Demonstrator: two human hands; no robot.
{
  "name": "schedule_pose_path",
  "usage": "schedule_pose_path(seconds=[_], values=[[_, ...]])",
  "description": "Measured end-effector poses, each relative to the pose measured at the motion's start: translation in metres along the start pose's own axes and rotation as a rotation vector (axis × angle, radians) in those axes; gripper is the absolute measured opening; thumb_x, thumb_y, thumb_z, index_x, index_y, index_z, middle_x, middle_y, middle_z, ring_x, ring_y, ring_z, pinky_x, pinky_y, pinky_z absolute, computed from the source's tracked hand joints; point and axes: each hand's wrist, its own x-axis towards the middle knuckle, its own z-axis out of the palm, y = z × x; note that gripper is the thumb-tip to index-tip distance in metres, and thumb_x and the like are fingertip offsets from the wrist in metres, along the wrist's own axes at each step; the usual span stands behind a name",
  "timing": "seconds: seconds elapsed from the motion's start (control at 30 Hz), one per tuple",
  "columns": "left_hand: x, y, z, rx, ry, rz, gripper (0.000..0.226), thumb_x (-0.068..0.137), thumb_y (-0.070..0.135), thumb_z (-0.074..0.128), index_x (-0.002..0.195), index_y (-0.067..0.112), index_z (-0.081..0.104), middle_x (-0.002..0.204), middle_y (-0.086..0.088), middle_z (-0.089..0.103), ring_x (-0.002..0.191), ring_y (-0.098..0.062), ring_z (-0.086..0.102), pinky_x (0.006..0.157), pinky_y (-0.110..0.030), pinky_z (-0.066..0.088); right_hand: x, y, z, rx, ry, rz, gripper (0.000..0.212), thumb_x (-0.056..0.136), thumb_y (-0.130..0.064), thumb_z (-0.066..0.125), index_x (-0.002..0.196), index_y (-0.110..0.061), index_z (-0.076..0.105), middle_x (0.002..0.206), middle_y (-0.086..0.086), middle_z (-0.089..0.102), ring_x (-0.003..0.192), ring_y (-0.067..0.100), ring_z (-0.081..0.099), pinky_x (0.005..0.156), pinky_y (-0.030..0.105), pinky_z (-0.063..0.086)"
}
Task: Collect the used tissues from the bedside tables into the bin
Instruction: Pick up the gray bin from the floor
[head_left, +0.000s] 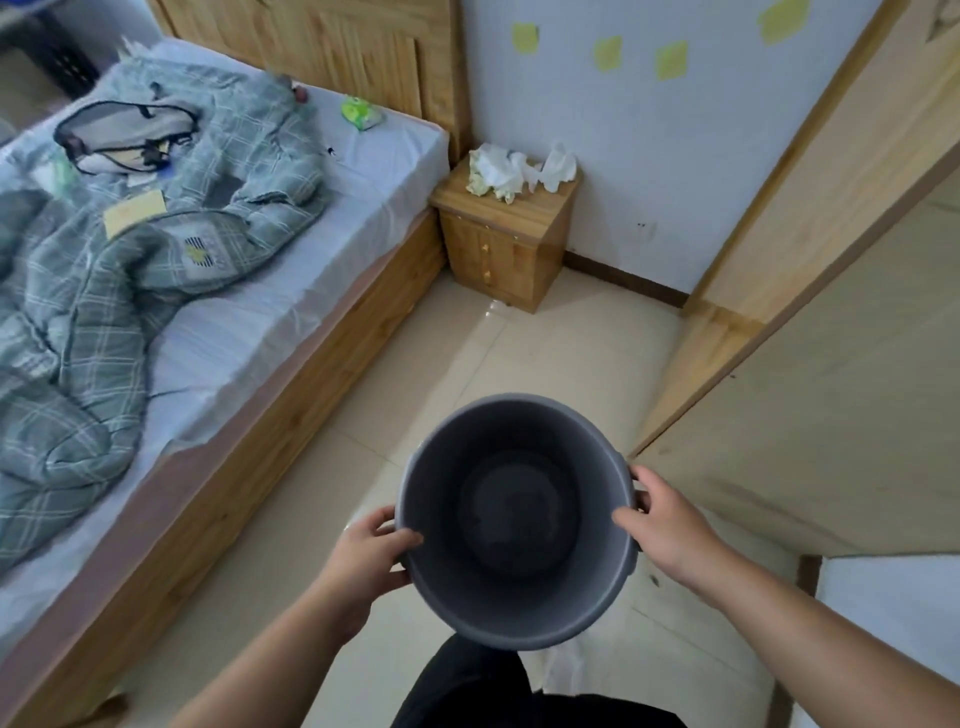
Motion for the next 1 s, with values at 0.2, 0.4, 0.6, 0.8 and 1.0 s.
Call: schedule_pose_path(seconds=[0.2,0.4,0.6,0.8,1.0], values=[[0.085,0.064,-0.010,-0.042,0.014,-0.007,0.035,0.091,-0.004,0.067,0.118,0.017,0.072,0.097,-0.007,0.083,0.084,-0.025,0.080,0.063,-0.035,0.065,0.092,-0.061,-0.001,-0.019,0.001,0.019,0.049,0.091,-0.013,0.059,0.125,-0.047,0.050,0.091,-0.013,0.075,0.079,0.007,0.072,0.062,0.025,0.056],[0.164,0.142,-0.023,-0.033,-0.013,-0.059,0.034,0.092,-0.003,0.067,0.119,0.017,0.070,0.099,-0.007,0.083,0.084,-0.024,0.080,0.063,-0.035,0.065,0.180,-0.130,-0.014,-0.016,0.009,0.022,0.048,0.090,-0.009,0.059,0.129,-0.036,0.057,0.094,-0.004,0.077,0.078,0.013,0.073,0.059,0.022,0.052],[0.239,0.236,-0.010,0.000,-0.042,-0.067,0.037,0.089,0.000,0.071,0.122,0.018,0.069,0.101,-0.008,0.083,0.087,-0.025,0.081,0.065,-0.036,0.066,0.266,-0.180,-0.060,0.040,-0.010,0.051,0.054,0.083,-0.018,0.063,0.131,-0.042,0.055,0.100,-0.010,0.078,0.077,0.009,0.075,0.064,0.026,0.054],[0.320,0.309,0.025,-0.052,-0.002,-0.108,0.037,0.090,-0.001,0.071,0.122,0.018,0.068,0.100,-0.005,0.083,0.086,-0.023,0.081,0.064,-0.035,0.066,0.392,-0.224,-0.102,0.068,-0.010,0.027,0.049,0.080,-0.015,0.063,0.125,-0.035,0.061,0.093,-0.008,0.078,0.077,0.015,0.075,0.065,0.034,0.059],[0.375,0.369,0.032,-0.161,0.095,-0.106,0.036,0.092,-0.004,0.068,0.120,0.019,0.068,0.098,-0.003,0.083,0.085,-0.022,0.080,0.062,-0.032,0.065,0.491,-0.290,-0.126,-0.008,-0.114,-0.005,0.040,0.085,-0.020,0.068,0.121,-0.036,0.063,0.109,-0.011,0.075,0.098,0.013,0.073,0.085,0.042,0.063]])
